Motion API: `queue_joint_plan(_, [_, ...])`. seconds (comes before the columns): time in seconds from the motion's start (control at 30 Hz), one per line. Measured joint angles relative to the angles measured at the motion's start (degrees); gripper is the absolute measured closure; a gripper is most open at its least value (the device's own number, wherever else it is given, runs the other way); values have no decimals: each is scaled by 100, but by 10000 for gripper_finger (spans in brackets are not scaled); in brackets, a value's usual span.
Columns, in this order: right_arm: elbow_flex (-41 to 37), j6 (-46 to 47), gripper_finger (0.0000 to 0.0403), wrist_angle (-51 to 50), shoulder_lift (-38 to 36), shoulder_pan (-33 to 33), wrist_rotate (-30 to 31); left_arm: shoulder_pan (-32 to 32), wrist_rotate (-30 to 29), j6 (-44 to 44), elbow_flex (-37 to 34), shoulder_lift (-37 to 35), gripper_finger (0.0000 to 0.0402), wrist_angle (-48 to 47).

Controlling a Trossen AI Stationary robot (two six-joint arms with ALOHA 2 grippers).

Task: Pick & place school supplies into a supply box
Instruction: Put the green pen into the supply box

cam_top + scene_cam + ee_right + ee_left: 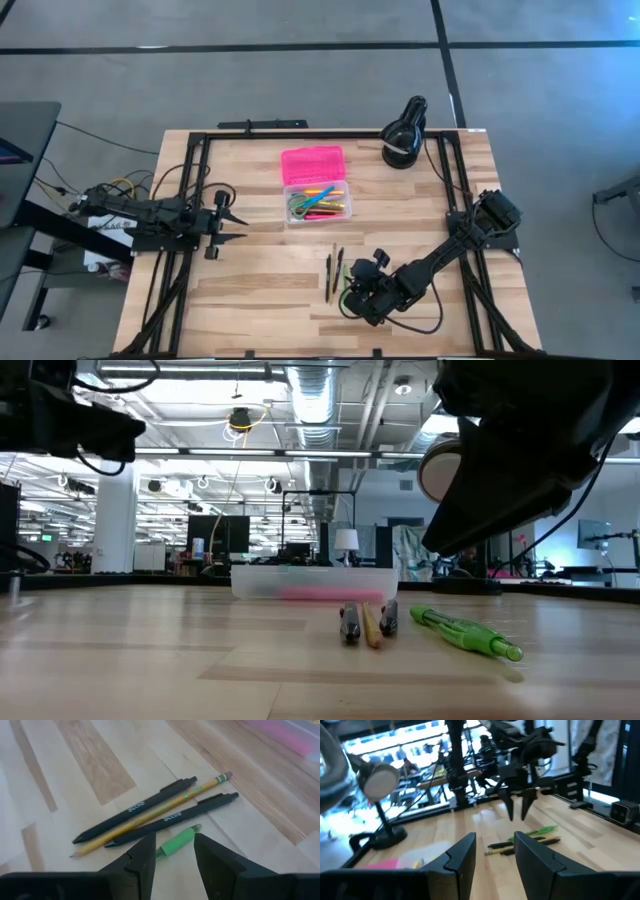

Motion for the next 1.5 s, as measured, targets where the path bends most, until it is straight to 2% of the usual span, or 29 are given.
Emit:
queue_joint_plan(0.27, [0,13,274,4,0,-40,-7,-103,-713,-723,4,385,274,101])
queue_joint_plan(0.33, [0,96,274,4,0,-57,-7,-101,-584,-763,7,440,274,88])
queue_joint_plan(0.43, [0,253,274,2,0,-115,-73,-103,-76,-764,9,486,274,29])
queue_joint_plan(0.57, [0,447,274,4,0,-260,-465,-103,450,-752,4,500,274,-8])
queue_joint_plan(0.77, [0,555,274,16,0,-400,-900,-103,388,-785,4,500,274,-48])
queue_joint_plan(0.93, [0,716,274,7,0,-398,-970,-101,359,-785,4,500,274,-48])
queue_joint_plan(1.13, [0,875,274,37,0,-384,-1451,-101,342,-782,4,500,274,-54])
queue_joint_plan(1.5, [0,1056,274,203,0,-212,-1389,-101,338,-778,7,500,274,-59])
